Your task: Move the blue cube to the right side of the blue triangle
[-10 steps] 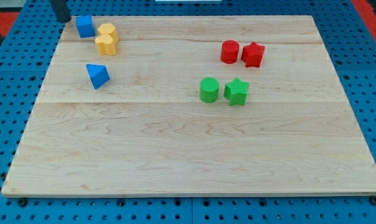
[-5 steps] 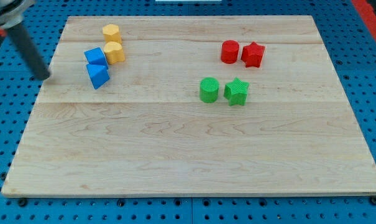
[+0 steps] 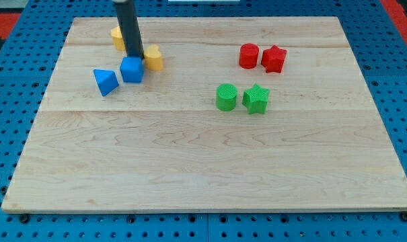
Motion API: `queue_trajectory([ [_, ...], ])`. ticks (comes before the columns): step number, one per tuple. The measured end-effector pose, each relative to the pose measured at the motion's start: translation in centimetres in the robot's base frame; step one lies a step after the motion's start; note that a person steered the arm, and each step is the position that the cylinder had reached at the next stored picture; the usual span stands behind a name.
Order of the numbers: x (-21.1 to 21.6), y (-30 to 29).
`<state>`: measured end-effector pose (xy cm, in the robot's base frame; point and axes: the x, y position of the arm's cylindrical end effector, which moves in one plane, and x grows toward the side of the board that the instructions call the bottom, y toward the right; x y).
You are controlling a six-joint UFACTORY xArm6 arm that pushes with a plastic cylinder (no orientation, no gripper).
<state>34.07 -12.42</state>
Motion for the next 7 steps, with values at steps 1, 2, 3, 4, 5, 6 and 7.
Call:
queue_trajectory([
  [1,4.1,0.3],
  [2,1.4,3.1],
  [3,0.5,2.8],
  [4,-0.9,-2.9],
  [5,0.5,-3.7],
  [6,3.4,4.6],
  [7,0.0,4.9],
])
